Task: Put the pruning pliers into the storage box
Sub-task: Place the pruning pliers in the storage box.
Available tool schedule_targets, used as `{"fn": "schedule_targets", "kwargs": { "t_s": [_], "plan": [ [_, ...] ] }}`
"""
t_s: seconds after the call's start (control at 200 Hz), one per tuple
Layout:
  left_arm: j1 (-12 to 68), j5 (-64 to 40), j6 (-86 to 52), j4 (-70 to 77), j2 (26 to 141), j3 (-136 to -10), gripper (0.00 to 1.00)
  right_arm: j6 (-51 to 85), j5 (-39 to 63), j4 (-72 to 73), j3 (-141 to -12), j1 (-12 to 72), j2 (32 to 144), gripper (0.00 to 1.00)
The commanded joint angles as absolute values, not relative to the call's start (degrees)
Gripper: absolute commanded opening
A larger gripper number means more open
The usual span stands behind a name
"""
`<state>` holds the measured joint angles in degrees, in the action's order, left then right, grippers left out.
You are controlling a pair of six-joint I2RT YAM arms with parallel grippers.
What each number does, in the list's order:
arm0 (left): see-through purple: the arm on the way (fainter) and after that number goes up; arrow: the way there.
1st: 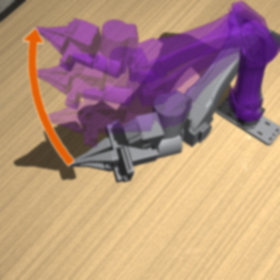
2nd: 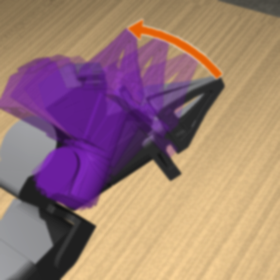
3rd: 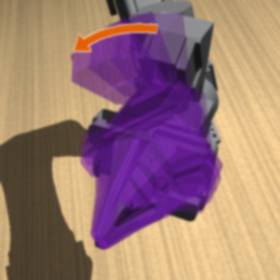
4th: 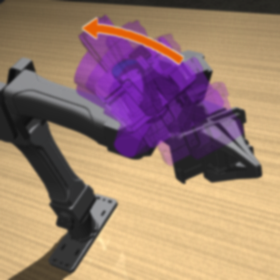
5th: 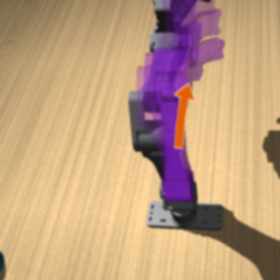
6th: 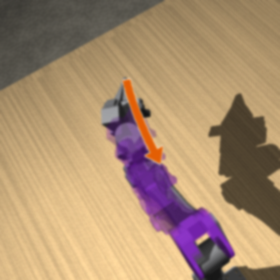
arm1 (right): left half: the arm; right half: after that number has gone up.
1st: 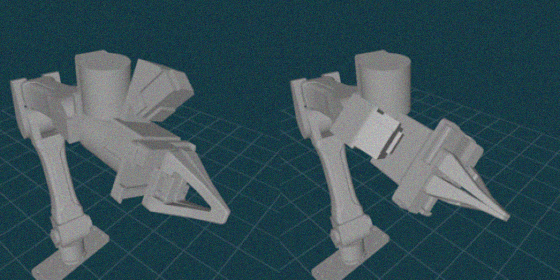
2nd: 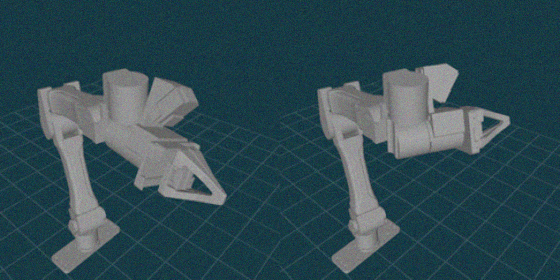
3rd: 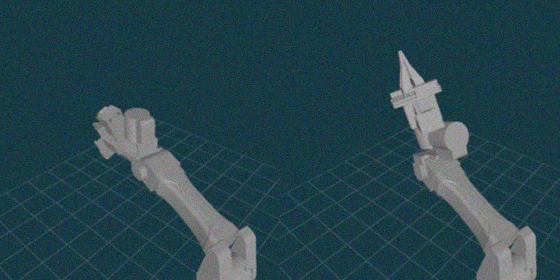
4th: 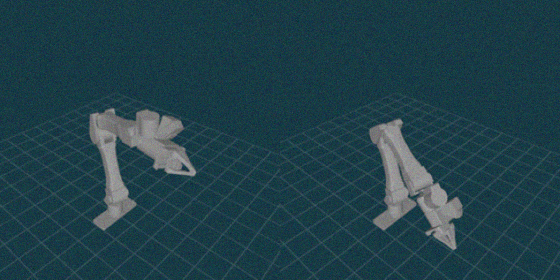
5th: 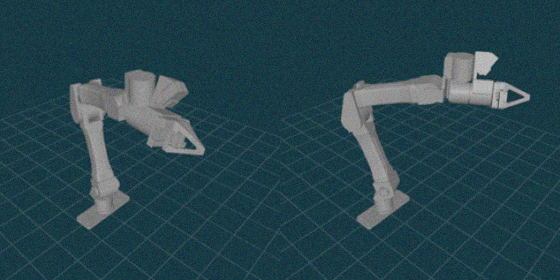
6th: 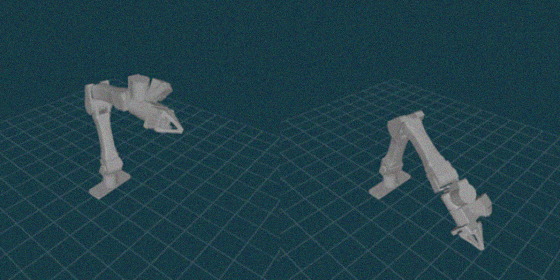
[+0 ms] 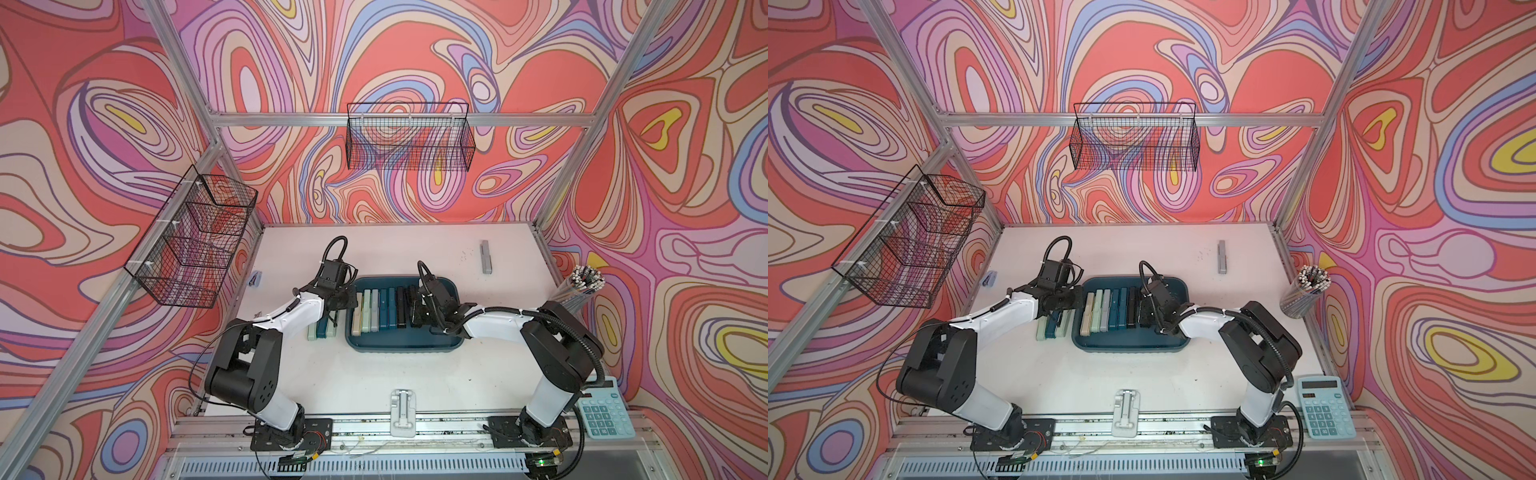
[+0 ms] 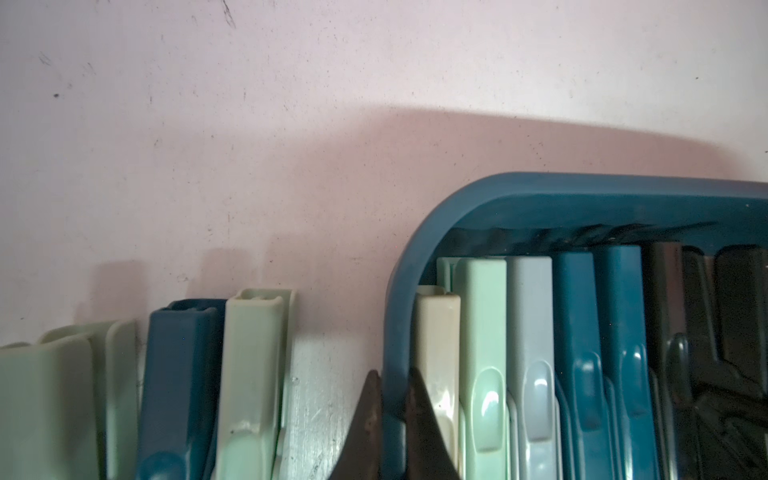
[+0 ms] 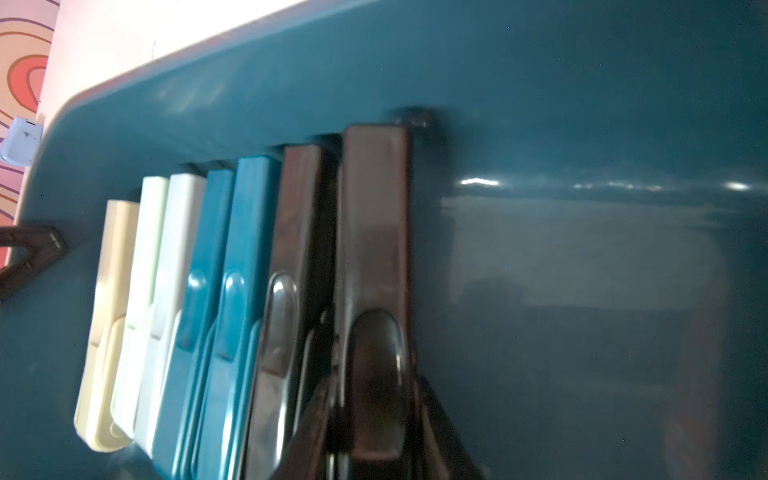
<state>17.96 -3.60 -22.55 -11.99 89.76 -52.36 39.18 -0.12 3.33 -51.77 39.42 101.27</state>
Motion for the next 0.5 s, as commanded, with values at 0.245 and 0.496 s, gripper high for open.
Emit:
{"fn": "schedule_targets", "kwargs": {
  "t_s": [0.245,0.496],
  "plan": [
    [17.78,-3.56,-22.62,-10.35,89.97,-52.11,0.09,41.02,0.97,5.64,-54.14,39.73,103.57,0.34],
    [17.84,-3.76,-22.63,-10.17,90.29,-52.12,0.09,40.84,0.54,5.62,-54.14,39.70,102.23,0.38]
  ]
}}
